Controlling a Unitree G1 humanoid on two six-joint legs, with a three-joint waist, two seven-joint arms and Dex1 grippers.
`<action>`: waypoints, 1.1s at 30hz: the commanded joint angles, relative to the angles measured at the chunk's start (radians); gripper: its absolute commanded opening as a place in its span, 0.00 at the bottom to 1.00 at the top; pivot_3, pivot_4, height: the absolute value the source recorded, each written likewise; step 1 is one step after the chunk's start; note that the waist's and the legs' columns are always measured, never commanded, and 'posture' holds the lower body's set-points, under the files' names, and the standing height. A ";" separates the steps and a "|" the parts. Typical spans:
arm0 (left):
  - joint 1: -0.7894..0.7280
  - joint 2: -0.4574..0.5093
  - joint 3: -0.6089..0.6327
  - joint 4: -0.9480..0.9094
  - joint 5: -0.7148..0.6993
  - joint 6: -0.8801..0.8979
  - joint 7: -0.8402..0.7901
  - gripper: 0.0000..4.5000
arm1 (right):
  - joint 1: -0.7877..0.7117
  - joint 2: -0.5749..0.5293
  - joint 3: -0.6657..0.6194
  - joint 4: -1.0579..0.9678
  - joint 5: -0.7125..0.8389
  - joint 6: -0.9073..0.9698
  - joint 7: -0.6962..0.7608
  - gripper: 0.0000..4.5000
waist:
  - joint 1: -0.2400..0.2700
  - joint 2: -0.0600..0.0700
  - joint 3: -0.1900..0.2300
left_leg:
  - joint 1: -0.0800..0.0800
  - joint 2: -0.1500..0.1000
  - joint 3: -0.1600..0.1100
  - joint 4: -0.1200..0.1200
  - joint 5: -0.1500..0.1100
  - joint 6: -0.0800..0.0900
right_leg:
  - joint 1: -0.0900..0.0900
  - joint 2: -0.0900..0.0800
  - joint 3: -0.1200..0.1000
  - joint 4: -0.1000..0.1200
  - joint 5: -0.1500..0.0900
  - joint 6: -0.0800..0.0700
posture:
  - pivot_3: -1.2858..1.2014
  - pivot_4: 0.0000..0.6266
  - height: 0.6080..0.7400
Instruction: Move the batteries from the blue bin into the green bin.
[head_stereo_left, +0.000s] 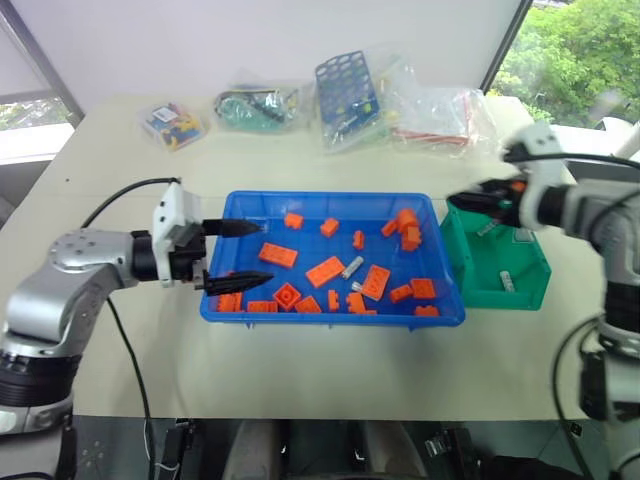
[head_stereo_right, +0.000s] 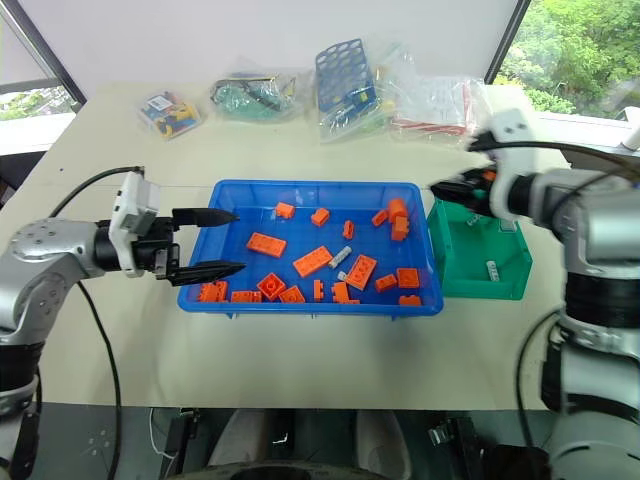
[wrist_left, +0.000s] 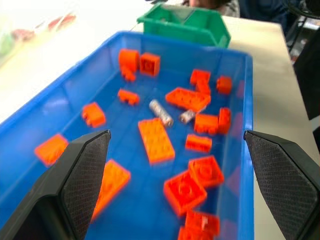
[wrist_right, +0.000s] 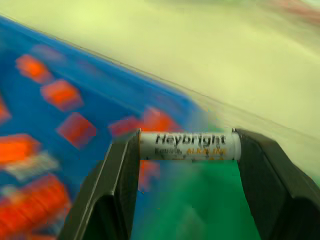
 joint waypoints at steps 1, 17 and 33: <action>-0.036 -0.008 -0.009 0.003 -0.001 -0.011 -0.001 1.00 | 0.107 -0.051 -0.085 -0.088 0.029 0.007 -0.005 0.50 | -0.005 0.000 0.000 | 0.000 0.000 0.000 0.000 0.000 0.000 | 0.000 0.001 0.000 0.000 0.000 0.000 | 0.52 0.24 1.00; -0.081 -0.003 -0.019 0.035 0.010 -0.015 -0.021 1.00 | -0.046 0.024 0.090 -0.112 0.115 -0.085 -0.036 0.99 | -0.029 0.001 0.000 | 0.001 0.002 -0.001 0.002 0.000 0.000 | 0.000 0.007 0.004 0.001 0.000 0.000 | 0.52 0.24 1.00; -0.061 0.018 -0.010 -0.008 -0.002 0.007 0.000 1.00 | -0.030 0.295 0.573 -0.134 -0.013 -0.193 -0.119 0.99 | 0.000 0.000 0.000 | 0.000 0.003 -0.001 0.003 0.000 0.000 | 0.000 0.007 0.003 0.002 0.000 0.000 | 0.52 0.24 1.00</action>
